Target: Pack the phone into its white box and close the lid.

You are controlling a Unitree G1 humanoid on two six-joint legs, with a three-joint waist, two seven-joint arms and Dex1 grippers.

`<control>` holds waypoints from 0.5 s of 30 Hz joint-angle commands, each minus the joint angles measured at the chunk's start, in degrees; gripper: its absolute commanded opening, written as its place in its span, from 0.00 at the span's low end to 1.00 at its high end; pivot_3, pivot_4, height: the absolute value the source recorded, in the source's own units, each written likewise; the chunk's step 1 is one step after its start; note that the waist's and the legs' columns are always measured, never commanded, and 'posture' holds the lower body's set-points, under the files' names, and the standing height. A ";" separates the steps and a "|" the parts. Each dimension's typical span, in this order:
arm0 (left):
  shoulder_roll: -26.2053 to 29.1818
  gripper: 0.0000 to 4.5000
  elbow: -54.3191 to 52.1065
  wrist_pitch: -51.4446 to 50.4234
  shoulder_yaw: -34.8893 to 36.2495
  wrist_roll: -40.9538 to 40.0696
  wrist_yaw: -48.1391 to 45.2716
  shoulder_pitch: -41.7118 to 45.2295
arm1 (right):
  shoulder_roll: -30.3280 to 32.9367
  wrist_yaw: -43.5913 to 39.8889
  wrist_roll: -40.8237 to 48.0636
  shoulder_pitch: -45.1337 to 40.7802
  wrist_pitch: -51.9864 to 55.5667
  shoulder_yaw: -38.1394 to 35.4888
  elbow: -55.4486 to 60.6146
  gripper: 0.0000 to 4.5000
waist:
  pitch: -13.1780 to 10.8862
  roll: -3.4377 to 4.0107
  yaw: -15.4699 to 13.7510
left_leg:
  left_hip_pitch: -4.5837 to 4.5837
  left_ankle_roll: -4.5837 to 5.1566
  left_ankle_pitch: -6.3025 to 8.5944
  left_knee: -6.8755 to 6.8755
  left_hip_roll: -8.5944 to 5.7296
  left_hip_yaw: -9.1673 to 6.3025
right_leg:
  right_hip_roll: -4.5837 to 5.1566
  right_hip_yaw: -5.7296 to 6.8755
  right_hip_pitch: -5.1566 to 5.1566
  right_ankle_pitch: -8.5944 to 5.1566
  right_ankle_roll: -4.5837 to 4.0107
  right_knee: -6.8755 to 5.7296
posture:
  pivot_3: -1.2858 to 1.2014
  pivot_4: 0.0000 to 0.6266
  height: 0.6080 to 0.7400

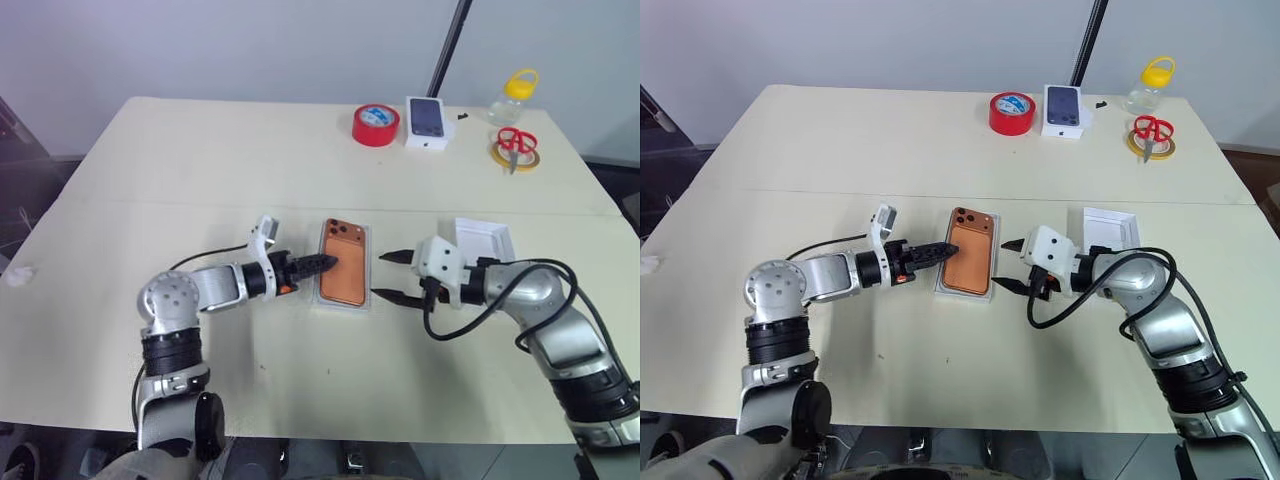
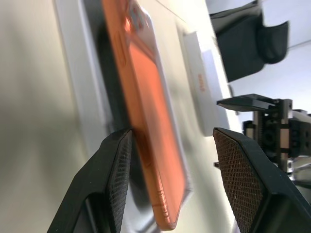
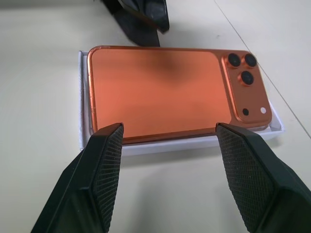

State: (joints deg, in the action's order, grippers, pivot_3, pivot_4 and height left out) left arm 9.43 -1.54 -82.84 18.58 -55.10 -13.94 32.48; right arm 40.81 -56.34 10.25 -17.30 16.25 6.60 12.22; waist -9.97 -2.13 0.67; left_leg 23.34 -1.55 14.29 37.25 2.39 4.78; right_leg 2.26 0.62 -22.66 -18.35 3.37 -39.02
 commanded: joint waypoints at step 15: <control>14.42 0.00 -0.90 25.05 -19.73 20.11 -12.29 0.89 | -1.45 5.48 -6.95 -4.61 -5.46 1.66 -6.70 0.01 | 0.00 0.03 -0.04 | -0.03 -0.03 -0.02 -0.01 0.00 0.04 | 0.03 0.00 0.00 0.00 -0.02 -0.03 | 0.52 0.24 1.00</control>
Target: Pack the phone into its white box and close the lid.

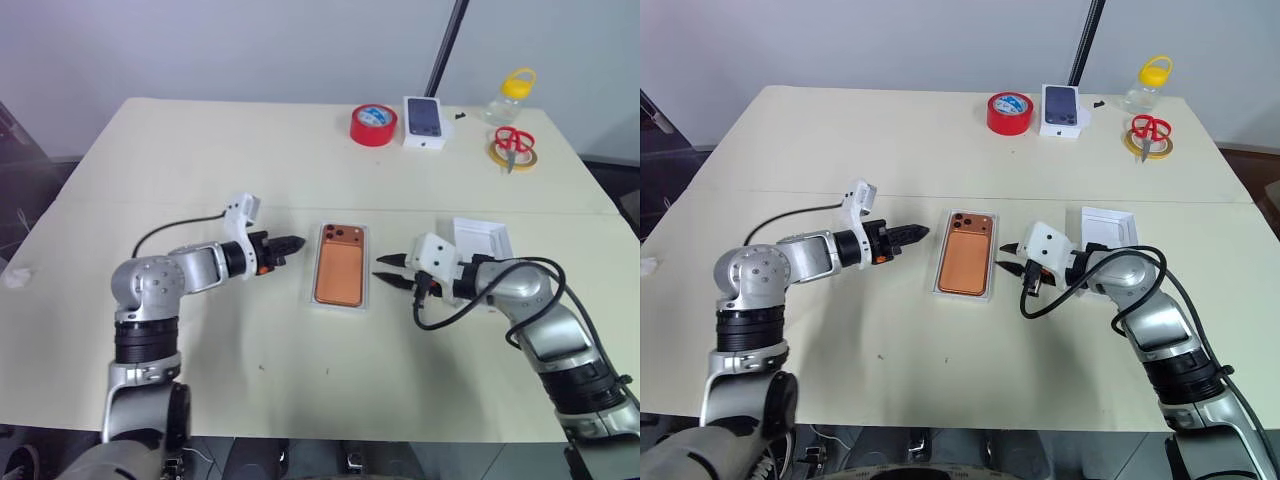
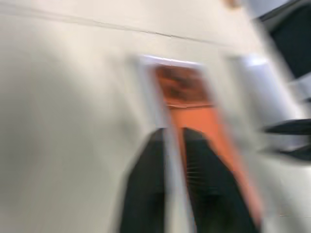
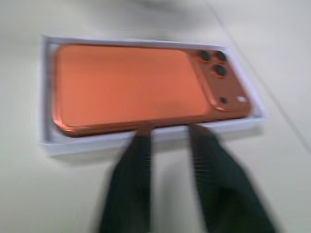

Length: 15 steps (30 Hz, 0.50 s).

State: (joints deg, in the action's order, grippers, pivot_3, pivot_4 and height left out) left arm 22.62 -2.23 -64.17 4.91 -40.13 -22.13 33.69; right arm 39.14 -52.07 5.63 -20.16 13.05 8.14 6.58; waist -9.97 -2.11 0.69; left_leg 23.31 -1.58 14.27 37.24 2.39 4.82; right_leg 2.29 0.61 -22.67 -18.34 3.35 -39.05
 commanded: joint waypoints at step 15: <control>-8.63 0.00 10.92 14.36 -18.99 15.40 -12.85 2.68 | 0.69 2.12 -10.61 -1.69 -5.94 4.00 -5.88 0.01 | 0.06 0.11 -0.41 | 0.02 0.45 0.15 0.19 -0.04 0.03 | 0.07 0.01 0.11 0.01 0.03 0.01 | 0.52 0.24 1.00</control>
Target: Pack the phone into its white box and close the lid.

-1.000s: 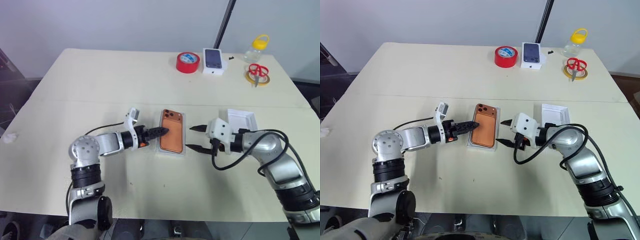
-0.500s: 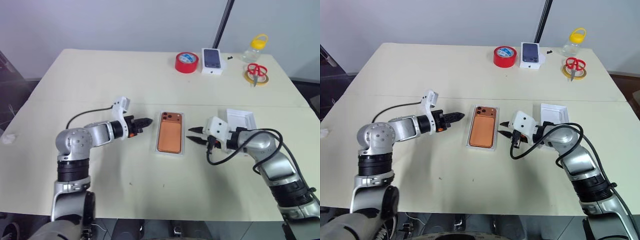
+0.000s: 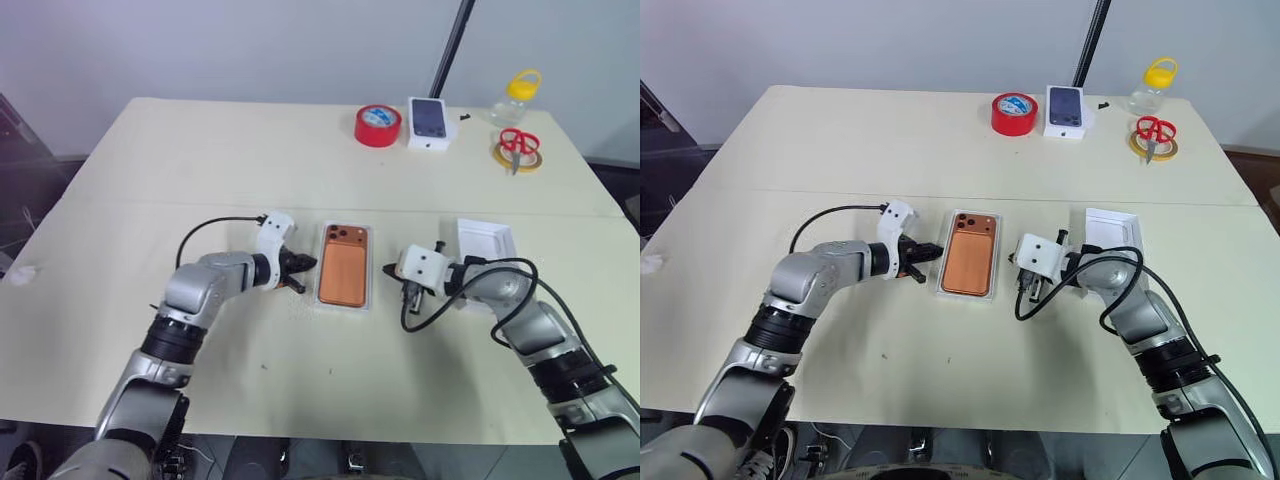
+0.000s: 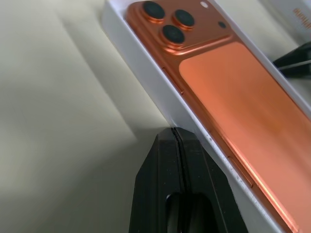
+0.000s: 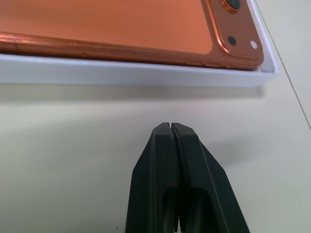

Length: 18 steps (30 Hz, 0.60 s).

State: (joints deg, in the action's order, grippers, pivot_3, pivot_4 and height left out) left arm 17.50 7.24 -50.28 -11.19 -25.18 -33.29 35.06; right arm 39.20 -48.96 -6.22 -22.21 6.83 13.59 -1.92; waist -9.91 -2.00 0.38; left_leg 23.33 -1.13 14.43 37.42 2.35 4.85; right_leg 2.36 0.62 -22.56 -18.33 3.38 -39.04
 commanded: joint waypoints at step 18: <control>-18.51 0.00 17.57 9.27 -4.92 7.22 -8.16 12.10 | 11.45 -4.74 3.82 9.81 0.57 -12.28 5.47 0.01 | -0.01 0.02 -0.45 | 0.06 0.36 0.05 -0.06 -0.26 -0.06 | 0.14 0.00 -0.08 0.06 0.15 0.02 | 0.52 0.24 1.00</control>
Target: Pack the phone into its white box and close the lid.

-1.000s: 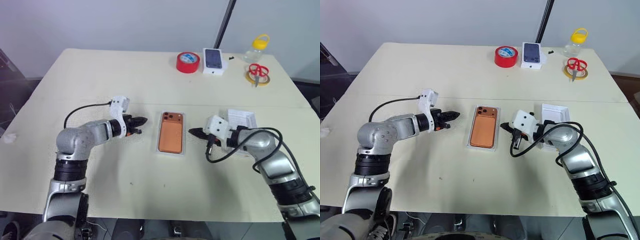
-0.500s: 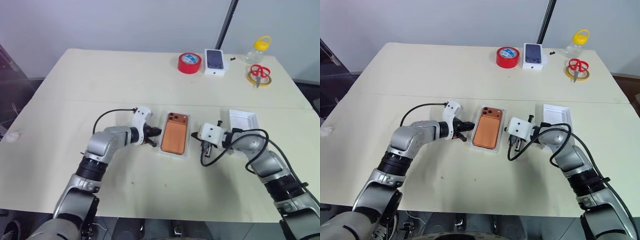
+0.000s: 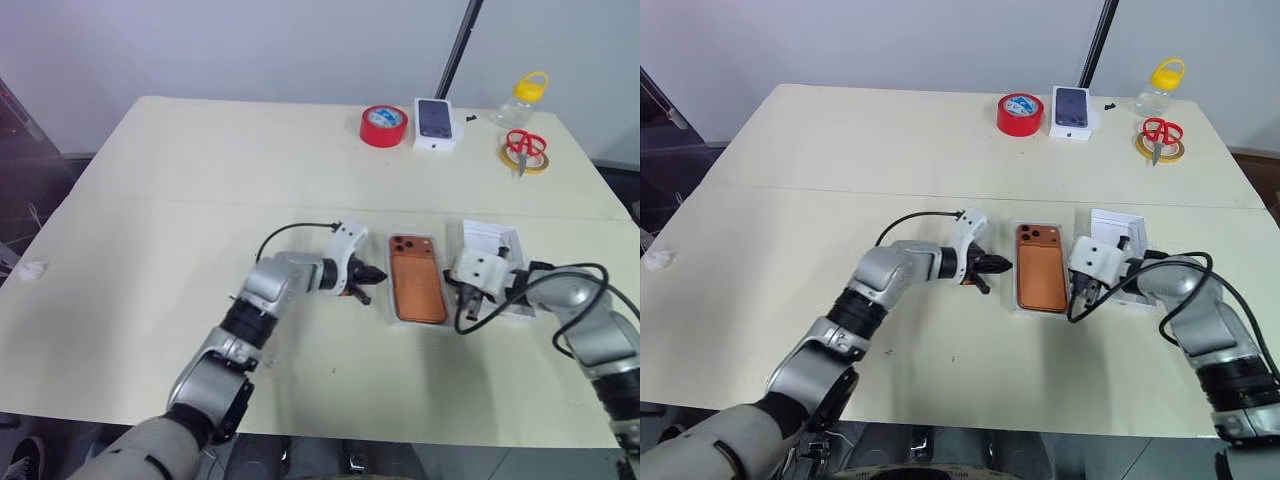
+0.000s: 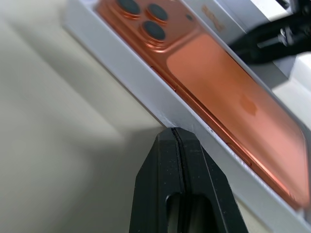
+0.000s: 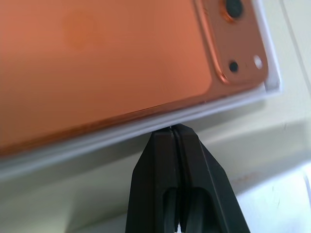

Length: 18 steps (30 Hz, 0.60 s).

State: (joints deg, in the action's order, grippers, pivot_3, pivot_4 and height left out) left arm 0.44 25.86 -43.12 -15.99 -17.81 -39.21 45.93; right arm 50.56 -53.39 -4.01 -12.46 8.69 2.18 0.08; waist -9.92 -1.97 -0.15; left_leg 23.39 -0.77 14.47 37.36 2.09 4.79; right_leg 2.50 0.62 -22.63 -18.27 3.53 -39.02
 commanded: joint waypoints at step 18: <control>3.49 0.00 -7.51 1.68 1.23 1.07 -4.15 -3.72 | -0.68 0.19 0.87 -2.84 -4.34 -0.28 -0.76 0.01 | -0.01 0.02 0.83 | -0.01 -0.32 -0.18 0.01 0.00 -0.02 | 0.01 0.00 0.02 -0.02 0.04 -0.06 | 0.52 0.24 1.00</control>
State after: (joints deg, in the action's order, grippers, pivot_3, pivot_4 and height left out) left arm 3.83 21.04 -42.07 -15.86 -16.69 -43.41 42.35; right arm 49.86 -53.24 -3.69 -14.30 5.44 2.11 -1.16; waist -9.93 -1.96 0.68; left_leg 23.38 -1.09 14.29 37.38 2.09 4.77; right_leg 2.51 0.62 -22.61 -18.29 3.57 -39.07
